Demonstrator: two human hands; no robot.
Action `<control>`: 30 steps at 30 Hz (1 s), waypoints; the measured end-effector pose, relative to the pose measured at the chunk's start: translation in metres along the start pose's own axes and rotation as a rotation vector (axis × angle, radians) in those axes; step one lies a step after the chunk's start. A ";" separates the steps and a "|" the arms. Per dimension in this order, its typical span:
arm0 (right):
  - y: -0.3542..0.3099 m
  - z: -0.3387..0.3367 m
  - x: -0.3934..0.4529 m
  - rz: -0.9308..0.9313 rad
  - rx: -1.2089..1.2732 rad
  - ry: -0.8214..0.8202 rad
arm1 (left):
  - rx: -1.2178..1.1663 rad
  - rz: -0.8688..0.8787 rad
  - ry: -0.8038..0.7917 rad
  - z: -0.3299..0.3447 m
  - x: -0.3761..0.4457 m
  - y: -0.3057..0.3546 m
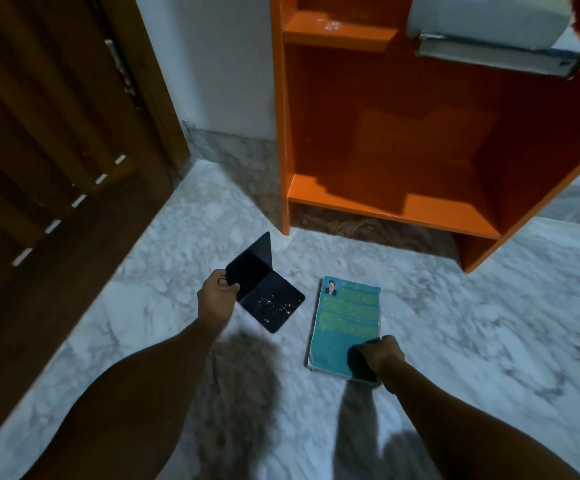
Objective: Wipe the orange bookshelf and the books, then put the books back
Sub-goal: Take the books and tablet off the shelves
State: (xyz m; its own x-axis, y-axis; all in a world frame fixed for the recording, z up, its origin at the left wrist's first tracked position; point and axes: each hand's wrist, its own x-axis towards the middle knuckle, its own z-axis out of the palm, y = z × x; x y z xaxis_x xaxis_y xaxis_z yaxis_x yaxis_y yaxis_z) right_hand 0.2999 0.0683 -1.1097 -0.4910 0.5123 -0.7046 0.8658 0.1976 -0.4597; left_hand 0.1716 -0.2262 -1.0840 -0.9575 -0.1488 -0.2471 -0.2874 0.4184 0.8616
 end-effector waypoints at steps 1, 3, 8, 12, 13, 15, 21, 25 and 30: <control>-0.005 -0.005 -0.001 -0.006 -0.022 -0.022 | 0.014 0.006 -0.051 -0.009 -0.004 0.003; -0.026 -0.020 -0.006 -0.044 -0.090 -0.041 | 0.093 0.083 -0.116 -0.032 -0.006 0.008; -0.113 -0.091 -0.015 -0.308 -0.253 0.112 | 0.234 0.309 -0.006 -0.091 0.016 0.060; -0.176 -0.160 -0.047 -0.490 -0.331 0.177 | 0.099 0.457 0.116 -0.098 0.020 0.146; -0.188 -0.177 -0.057 -0.511 -0.340 0.194 | 0.061 0.477 0.122 -0.093 0.020 0.171; -0.203 -0.209 -0.084 -0.525 -0.303 0.165 | -0.005 0.491 0.082 -0.078 0.020 0.221; -0.230 -0.301 -0.164 -0.590 -0.216 0.087 | -0.131 0.529 -0.081 -0.014 0.012 0.355; -0.264 -0.362 -0.219 -0.814 0.271 0.334 | -0.183 0.442 -0.196 0.023 -0.013 0.421; -0.316 -0.425 -0.291 -0.930 0.885 0.402 | -0.064 0.382 -0.276 0.050 -0.038 0.457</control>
State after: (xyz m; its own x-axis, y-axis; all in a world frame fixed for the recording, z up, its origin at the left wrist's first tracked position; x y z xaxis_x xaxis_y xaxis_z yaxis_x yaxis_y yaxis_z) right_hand 0.2102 0.2122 -0.5300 -0.6639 0.7222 0.1940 -0.1986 0.0798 -0.9768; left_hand 0.0752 0.0154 -0.7025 -0.9675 0.2527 -0.0082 0.0807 0.3395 0.9371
